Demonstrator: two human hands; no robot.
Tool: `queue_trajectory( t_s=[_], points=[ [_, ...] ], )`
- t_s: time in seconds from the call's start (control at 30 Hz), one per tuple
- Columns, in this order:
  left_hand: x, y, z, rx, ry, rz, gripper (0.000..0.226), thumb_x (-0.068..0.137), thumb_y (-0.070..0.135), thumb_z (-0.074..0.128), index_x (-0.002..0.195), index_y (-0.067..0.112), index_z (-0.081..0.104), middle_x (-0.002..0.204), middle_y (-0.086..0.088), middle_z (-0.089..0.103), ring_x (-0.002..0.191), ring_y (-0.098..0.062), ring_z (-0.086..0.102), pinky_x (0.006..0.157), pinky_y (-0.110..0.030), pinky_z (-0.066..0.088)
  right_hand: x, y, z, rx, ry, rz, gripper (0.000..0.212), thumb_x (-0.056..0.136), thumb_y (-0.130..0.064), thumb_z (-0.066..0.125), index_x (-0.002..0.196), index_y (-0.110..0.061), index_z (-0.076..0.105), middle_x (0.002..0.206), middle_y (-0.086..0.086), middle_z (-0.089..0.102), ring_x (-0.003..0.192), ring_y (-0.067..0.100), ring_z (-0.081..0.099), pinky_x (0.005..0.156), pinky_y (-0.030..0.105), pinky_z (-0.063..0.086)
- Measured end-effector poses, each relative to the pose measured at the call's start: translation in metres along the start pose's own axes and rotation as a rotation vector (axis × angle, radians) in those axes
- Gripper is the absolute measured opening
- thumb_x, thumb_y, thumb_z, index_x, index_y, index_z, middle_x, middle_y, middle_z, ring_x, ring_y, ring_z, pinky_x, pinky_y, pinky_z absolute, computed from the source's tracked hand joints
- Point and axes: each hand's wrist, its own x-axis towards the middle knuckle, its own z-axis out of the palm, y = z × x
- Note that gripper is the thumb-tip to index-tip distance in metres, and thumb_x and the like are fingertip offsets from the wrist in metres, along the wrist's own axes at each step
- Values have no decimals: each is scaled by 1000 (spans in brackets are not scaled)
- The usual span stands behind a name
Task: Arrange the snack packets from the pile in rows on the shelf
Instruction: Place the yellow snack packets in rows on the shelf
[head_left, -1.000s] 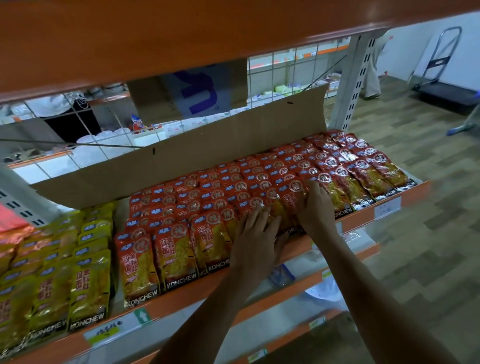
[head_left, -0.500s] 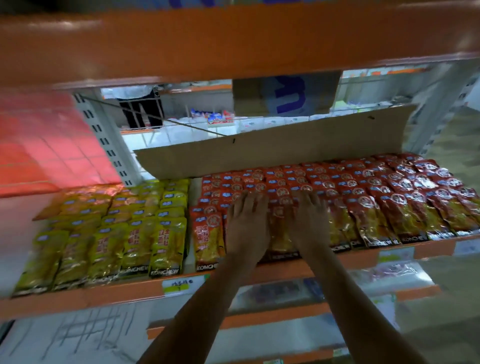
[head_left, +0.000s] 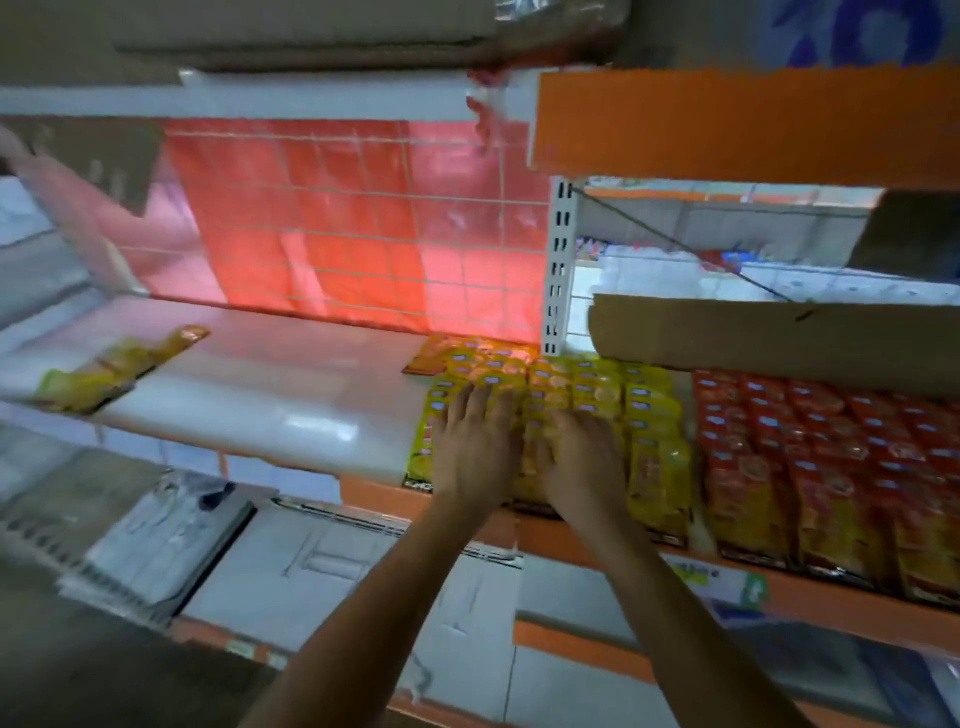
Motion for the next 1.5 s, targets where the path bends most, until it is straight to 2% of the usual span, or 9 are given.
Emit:
queue_trajectory(
  t_s=[0.13,0.23,0.33,0.47,0.6,0.83,1.03,1.17,1.5],
  points=[
    [7,-82,-8,8,-6,-73,49,96,44,42,140,23,43,147,-5,41,136,-25,34,106,-37,28,11,-57,40,-20,-61,-50,30,92,-31,52,115,-14,62,113,12,63,110,33,53,91,39,39],
    [9,-114,-12,33,-42,-130,52,98,48,36,142,23,41,148,-7,40,137,-26,33,108,-37,26,18,-87,63,-19,-91,-64,32,94,-34,49,119,-18,61,118,7,62,115,27,51,93,36,38],
    [17,-143,-10,35,-28,-164,52,98,49,34,144,24,39,149,-6,40,137,-25,34,107,-36,29,32,-110,81,-53,-132,-87,31,94,-36,44,113,-17,59,113,7,62,111,28,52,89,36,38],
    [32,-178,-8,63,-47,-218,52,98,49,35,144,24,36,149,-5,39,135,-26,35,105,-37,32,57,-137,104,-36,-208,-136,43,94,-33,48,133,-16,49,131,7,54,122,28,46,103,34,33],
    [48,-220,-14,99,-50,-294,52,97,48,37,143,23,37,147,-7,40,133,-27,36,102,-38,35,88,-174,133,-14,-255,-217,36,94,-32,46,125,-16,53,128,6,55,119,26,48,99,33,35],
    [60,-286,-16,113,-44,-464,55,97,47,41,142,17,36,145,-9,41,131,-28,37,101,-39,36,105,-222,181,133,-361,-269,45,93,-28,56,135,-16,48,138,5,50,128,25,41,104,30,34],
    [72,-357,-23,118,-58,-533,58,95,46,45,141,12,35,144,-11,39,130,-29,37,100,-39,38,127,-279,222,128,-396,-291,42,90,-25,56,131,-12,51,133,10,52,123,29,44,101,33,34],
    [86,-413,-33,171,-73,-542,59,96,47,42,140,10,33,140,-12,40,129,-30,38,100,-40,38,143,-326,249,110,-403,-272,46,92,-25,54,135,-12,45,135,10,47,124,28,40,101,32,33],
    [116,-533,-51,286,-85,-668,42,95,43,43,124,13,47,119,-14,56,115,-33,48,87,-40,44,178,-426,310,-64,-445,-250,45,96,-32,45,139,-17,38,127,12,47,121,29,40,97,40,39]
  ],
)
